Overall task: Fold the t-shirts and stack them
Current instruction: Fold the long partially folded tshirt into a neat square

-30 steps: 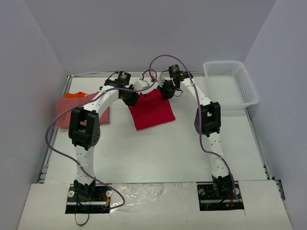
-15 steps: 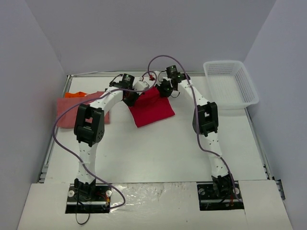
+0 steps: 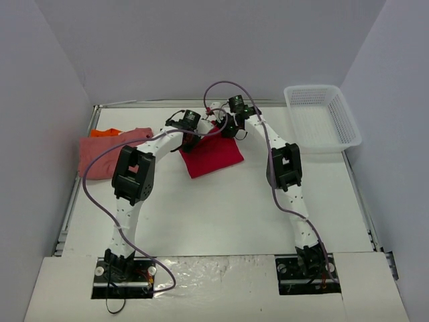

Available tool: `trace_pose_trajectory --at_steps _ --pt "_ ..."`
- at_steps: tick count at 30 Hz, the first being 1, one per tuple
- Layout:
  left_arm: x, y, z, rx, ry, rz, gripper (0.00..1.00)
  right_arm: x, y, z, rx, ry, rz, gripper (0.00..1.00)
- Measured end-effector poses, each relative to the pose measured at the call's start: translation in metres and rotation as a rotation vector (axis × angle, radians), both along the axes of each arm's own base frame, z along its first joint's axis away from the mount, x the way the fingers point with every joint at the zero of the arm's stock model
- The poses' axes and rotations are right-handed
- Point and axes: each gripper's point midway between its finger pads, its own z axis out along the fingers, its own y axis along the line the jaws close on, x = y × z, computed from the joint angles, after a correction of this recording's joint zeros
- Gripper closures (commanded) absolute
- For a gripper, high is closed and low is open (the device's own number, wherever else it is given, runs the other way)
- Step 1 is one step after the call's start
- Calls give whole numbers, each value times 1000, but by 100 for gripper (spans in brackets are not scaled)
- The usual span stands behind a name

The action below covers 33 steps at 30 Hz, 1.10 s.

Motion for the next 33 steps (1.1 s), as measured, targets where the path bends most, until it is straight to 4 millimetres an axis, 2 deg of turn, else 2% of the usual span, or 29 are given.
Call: trace_pose_trajectory --at_steps 8,20,28,33 --pt "-9 -11 -10 61 6 -13 98 -3 -1 -4 11 -16 -1 100" --pt "-29 -19 -15 78 13 -46 98 -39 -14 -6 11 36 0 100" --pt "-63 -23 -16 48 65 -105 98 -83 -25 -8 13 116 6 100" --pt "-96 -25 -17 36 125 -166 98 -126 -32 -9 -5 181 15 100"
